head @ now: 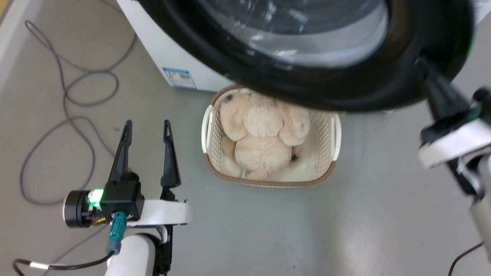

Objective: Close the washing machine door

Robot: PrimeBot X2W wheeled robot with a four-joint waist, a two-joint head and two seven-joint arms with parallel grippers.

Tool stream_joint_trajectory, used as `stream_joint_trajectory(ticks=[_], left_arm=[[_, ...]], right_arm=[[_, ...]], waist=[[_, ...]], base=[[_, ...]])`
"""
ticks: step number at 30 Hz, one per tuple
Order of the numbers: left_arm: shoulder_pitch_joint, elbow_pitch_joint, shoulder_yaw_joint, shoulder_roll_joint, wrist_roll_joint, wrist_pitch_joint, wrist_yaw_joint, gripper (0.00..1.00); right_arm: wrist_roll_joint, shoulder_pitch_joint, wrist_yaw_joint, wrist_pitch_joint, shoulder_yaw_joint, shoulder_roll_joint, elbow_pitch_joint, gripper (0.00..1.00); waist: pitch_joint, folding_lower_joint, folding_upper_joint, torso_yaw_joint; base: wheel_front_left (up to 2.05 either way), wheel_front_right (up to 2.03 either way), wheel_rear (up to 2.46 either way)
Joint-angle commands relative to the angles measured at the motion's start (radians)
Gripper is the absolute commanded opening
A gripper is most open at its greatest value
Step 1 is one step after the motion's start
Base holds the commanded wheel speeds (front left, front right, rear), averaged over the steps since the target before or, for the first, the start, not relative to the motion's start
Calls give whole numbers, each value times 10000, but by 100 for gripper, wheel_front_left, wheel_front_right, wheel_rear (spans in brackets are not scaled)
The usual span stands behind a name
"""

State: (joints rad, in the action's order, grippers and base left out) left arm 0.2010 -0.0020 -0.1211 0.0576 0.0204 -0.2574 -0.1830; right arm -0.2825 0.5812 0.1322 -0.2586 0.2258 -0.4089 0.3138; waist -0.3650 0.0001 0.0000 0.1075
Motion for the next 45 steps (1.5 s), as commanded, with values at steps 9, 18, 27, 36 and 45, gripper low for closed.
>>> stream_joint_trajectory(ticks=[9, 18, 27, 36, 45], left_arm=[[512, -51, -149, -48, 169, -43, -163, 100], [484, -112, -109, -64, 232, -43, -231, 100], [351, -17, -3, -70, 227, -44, -297, 100], [-115, 261, 349, -19, 132, -44, -227, 100], [-874, 444, 650, 131, 12, -44, -217, 100]], right_arm=[[-86, 2170, -15, -32, 138, -649, 1928, 0], [381, 3527, -15, -32, -153, -501, 3620, 0], [527, 3522, -15, -32, -384, -166, 4160, 0], [1393, 1736, -15, -32, -2848, 945, 674, 0], [2205, -726, -15, -32, -3594, 2625, -2441, 0]], waist=[[-712, -1, 0, 291], [-836, -1, 0, 387], [-435, -1, 0, 271], [709, -1, 0, -222], [1966, -1, 0, -503]], base=[[0, 0, 0], [0, 0, 0], [0, 0, 0], [0, 0, 0], [0, 0, 0]])
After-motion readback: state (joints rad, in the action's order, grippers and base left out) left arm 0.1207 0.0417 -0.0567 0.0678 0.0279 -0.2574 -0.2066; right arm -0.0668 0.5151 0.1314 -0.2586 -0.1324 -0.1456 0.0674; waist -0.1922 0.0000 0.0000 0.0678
